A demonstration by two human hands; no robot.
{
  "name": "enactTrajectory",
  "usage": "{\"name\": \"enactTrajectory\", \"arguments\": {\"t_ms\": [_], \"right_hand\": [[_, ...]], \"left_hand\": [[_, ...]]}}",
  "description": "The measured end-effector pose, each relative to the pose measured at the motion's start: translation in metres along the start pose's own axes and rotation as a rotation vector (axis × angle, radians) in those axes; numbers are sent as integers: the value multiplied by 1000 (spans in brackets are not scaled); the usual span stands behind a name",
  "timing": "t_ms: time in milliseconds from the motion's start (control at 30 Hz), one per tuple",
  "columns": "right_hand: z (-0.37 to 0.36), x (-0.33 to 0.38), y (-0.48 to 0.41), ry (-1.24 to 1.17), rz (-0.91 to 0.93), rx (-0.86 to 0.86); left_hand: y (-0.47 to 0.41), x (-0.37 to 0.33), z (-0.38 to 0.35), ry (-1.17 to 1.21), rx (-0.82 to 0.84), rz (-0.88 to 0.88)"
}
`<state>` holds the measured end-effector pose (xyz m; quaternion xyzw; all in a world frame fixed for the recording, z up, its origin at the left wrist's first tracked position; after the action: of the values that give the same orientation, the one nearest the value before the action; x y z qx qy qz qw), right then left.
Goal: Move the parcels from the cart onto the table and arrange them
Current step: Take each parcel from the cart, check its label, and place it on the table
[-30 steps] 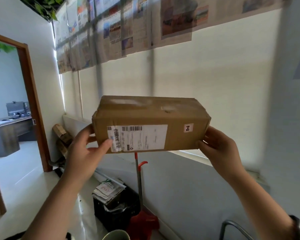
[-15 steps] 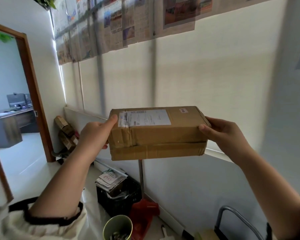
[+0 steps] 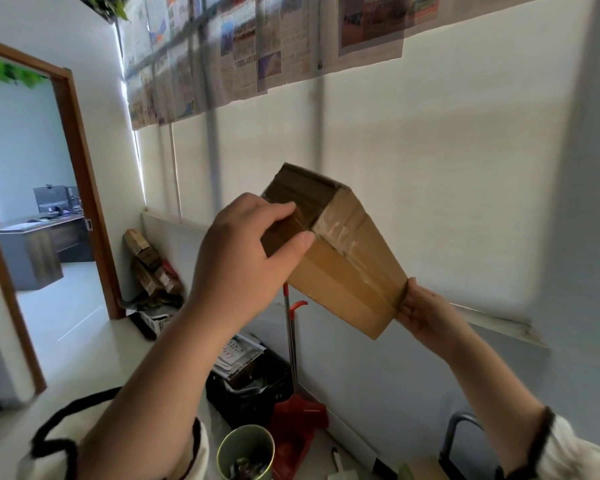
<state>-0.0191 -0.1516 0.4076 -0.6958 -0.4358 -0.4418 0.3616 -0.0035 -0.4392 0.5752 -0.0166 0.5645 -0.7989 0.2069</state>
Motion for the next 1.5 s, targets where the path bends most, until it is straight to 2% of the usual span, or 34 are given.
{"name": "enactTrajectory", "arguments": {"t_ms": [133, 267, 333, 433, 600, 733, 833, 933, 1067, 1233, 1300, 1433, 1500], "right_hand": [[0, -14, -2, -14, -40, -13], [-9, 29, 7, 91, 93, -55], [-15, 63, 19, 194, 252, -106], [-42, 106, 46, 355, 502, -113], [-105, 121, 96, 712, 772, -99], [-147, 101, 106, 1170, 921, -31], [-148, 95, 100, 1235, 891, -31], [-139, 97, 94, 1249, 861, -19], [-126, 101, 92, 1245, 877, 57], [-118, 112, 93, 1195, 963, 205], [-109, 112, 83, 1001, 829, 179], [-78, 97, 61, 593, 452, 41], [-65, 85, 53, 489, 279, -3]], "left_hand": [[-2, 7, -2, 5, 11, 14], [-9, 35, 9, 105, -30, 116], [-5, 69, 9, 272, -80, 269], [18, 123, -15, 664, -169, 574], [84, 170, -93, 1225, -218, 938], [134, 166, -141, 1325, -174, 1119], [155, 164, -156, 1424, -225, 1226], [152, 165, -149, 1379, -209, 1213], [123, 174, -114, 1122, -125, 1098], [67, 173, -48, 696, -242, 1000], [50, 165, -29, 592, -247, 969], [40, 151, -11, 552, -201, 884], [44, 146, -13, 510, -131, 826]]}}
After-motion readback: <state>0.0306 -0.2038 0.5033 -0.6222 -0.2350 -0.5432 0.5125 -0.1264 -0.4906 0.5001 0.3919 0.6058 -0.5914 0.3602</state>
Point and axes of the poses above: each hand's wrist, its own y-axis away from the middle knuckle, its own z-axis out of the back of the hand, x = y × z, the point moved 8 cm from there along -y, towards the middle knuckle, and after that the axes turned 3 degrees about -z, right-handed, at the moved point
